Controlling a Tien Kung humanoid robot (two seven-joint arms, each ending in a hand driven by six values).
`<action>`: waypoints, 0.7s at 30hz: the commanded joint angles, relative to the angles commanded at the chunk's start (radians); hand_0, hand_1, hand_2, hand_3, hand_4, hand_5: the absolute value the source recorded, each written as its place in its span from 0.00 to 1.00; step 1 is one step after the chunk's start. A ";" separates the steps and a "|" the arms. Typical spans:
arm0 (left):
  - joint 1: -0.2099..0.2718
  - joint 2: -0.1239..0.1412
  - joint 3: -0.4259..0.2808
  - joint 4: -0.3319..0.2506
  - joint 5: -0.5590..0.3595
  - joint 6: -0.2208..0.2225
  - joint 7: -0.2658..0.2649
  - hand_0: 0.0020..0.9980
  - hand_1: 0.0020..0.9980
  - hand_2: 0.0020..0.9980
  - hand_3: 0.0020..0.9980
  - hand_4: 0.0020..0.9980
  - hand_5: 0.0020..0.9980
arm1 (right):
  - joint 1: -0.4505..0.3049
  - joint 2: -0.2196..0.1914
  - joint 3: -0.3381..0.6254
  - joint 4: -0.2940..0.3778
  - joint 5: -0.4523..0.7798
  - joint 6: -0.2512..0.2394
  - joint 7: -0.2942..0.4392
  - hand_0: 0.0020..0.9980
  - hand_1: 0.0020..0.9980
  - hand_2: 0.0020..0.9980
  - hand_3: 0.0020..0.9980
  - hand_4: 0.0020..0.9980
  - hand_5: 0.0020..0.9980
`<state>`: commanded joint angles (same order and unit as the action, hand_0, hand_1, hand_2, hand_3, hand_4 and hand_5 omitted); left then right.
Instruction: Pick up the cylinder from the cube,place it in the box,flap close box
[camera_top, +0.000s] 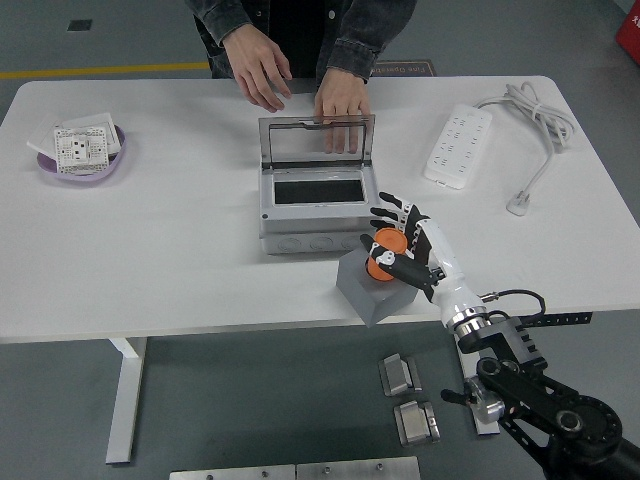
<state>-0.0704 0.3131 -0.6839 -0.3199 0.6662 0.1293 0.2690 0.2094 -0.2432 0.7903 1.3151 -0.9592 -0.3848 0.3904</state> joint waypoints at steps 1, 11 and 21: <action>0.000 0.000 0.000 0.000 0.000 0.000 0.000 0.71 0.70 0.56 0.79 0.75 0.29 | 0.000 0.000 -0.001 -0.001 -0.004 -0.002 -0.002 0.76 0.73 0.77 0.86 0.75 0.12; -0.001 -0.002 0.002 0.000 0.000 0.000 0.000 0.71 0.70 0.56 0.79 0.75 0.28 | 0.001 0.001 -0.013 -0.007 -0.029 -0.015 -0.016 0.75 0.73 0.77 0.86 0.70 0.04; -0.002 -0.003 0.002 0.000 0.002 0.000 0.000 0.71 0.70 0.56 0.79 0.75 0.28 | 0.004 0.000 -0.024 -0.013 -0.030 -0.016 -0.021 0.74 0.73 0.77 0.86 0.68 0.01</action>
<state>-0.0729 0.3106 -0.6823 -0.3200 0.6680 0.1296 0.2686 0.2137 -0.2433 0.7665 1.3022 -0.9892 -0.4011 0.3696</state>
